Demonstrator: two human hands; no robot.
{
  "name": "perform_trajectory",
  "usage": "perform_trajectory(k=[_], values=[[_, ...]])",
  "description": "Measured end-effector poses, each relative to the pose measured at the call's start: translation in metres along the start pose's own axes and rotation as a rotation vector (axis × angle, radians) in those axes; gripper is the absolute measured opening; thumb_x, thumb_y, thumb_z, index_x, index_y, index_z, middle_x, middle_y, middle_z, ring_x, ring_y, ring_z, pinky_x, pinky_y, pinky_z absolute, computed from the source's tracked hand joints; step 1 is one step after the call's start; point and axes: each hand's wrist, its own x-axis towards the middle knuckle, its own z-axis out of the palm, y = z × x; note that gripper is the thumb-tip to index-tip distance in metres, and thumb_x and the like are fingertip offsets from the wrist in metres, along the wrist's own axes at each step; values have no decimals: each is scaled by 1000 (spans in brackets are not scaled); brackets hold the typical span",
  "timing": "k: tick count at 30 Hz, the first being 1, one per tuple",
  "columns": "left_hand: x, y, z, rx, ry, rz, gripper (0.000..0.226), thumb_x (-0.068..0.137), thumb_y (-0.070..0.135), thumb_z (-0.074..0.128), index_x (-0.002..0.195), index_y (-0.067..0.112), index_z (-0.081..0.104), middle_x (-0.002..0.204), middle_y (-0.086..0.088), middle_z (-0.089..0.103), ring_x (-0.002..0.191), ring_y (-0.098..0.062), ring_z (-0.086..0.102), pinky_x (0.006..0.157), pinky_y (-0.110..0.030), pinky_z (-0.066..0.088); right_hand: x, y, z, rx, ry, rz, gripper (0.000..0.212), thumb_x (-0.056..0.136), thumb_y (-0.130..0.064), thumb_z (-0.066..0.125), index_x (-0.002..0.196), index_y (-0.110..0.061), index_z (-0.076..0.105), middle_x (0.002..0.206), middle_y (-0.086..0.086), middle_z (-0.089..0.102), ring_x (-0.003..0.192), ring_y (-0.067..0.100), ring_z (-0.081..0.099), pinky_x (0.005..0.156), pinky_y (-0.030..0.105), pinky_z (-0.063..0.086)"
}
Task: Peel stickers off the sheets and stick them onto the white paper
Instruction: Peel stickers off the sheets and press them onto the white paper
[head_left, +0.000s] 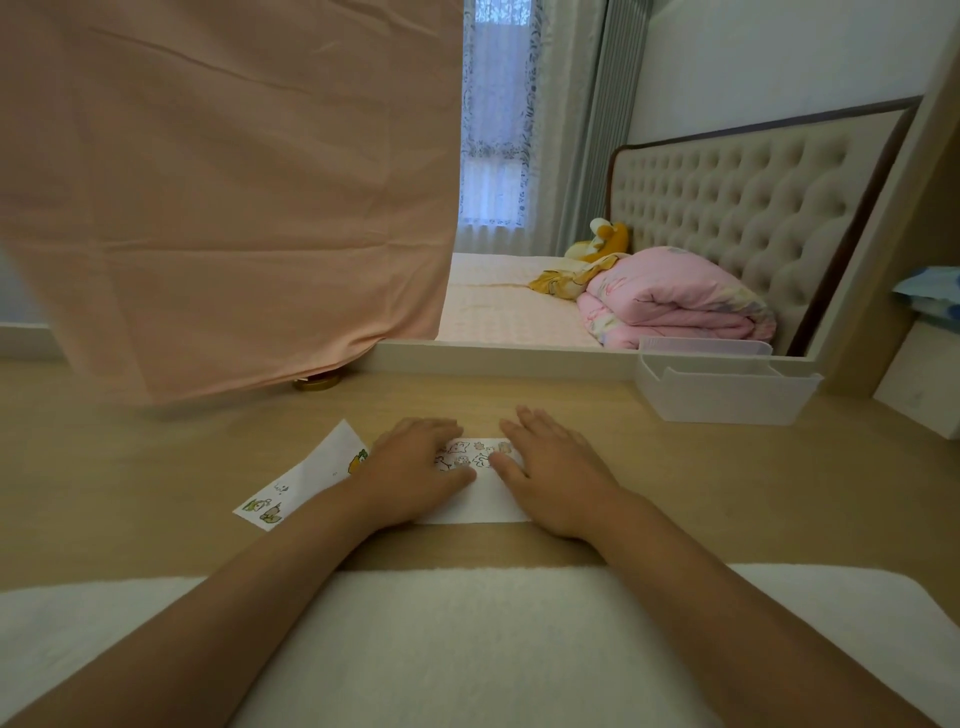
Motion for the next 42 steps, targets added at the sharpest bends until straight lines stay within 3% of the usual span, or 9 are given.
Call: perform_trajectory(k=[4, 7, 12, 16, 19, 25, 33, 38, 42], values=[[-6, 0, -25, -159, 198, 39, 41, 98, 27, 59, 139, 30, 54, 144, 10, 48, 135, -11, 39, 109, -29, 32, -2, -23, -7, 138, 84, -118, 51, 105, -44, 42, 153, -27, 39, 159, -4, 37, 146, 17, 31, 119, 40, 25], [-15, -11, -56, -3, 257, 29, 34, 98, 26, 59, 131, 29, 58, 130, 9, 54, 117, -10, 46, 97, -29, 41, 5, -42, -13, 221, 62, -146, 46, 103, -35, 51, 148, -28, 46, 148, -6, 50, 135, 16, 45, 114, 39, 35], [-35, -38, -85, 257, 158, -155, 50, 87, 55, 61, 128, 26, 60, 122, 6, 61, 110, -14, 51, 95, -34, 45, 30, -82, -9, 387, -7, -146, 44, 99, -33, 57, 143, -29, 53, 131, -8, 62, 111, 9, 56, 101, 30, 46], [-51, -48, -78, 315, 57, -258, 56, 80, 65, 66, 127, 37, 56, 111, 14, 68, 96, -8, 62, 90, -28, 50, 37, -102, 1, 428, -97, -110, 50, 100, -33, 55, 149, -30, 45, 136, -6, 57, 117, 13, 57, 103, 35, 47], [-52, -54, -74, 52, 67, -269, 49, 82, 43, 76, 125, 40, 53, 102, 16, 63, 92, -6, 62, 83, -29, 55, 38, -105, 9, 496, -101, -108, 47, 99, -32, 56, 145, -31, 50, 135, -7, 59, 115, 13, 60, 102, 37, 50], [-54, -58, -80, -249, 195, -181, 26, 86, 32, 74, 107, 41, 62, 92, 14, 67, 77, -1, 66, 64, -18, 50, 41, -100, 5, 749, 4, -97, 14, 95, -23, 66, 88, -16, 76, 92, 3, 75, 87, 19, 70, 87, 42, 57], [-64, -53, -81, -667, 246, -209, 8, 90, 26, 71, 98, 24, 74, 85, 11, 76, 71, -9, 73, 66, -26, 56, 31, -90, -10, 980, 10, -118, 10, 94, -17, 70, 98, -16, 78, 83, -6, 77, 62, -3, 61, 58, 13, 45], [-59, -59, -66, -124, 433, -55, 57, 78, 43, 78, 128, 41, 51, 115, 21, 55, 103, -6, 52, 87, -30, 45, 33, -87, -13, 966, 102, -116, 11, 95, -15, 69, 94, -19, 79, 81, 17, 72, 57, 12, 55, 52, 23, 43], [-60, -57, -71, 166, 476, 89, 65, 79, 70, 48, 135, 37, 57, 129, 16, 50, 118, -8, 41, 98, -34, 36, 35, -87, -16, 1004, 99, -117, 13, 97, -13, 65, 93, -17, 77, 80, 13, 73, 65, 20, 62, 49, 31, 47]])
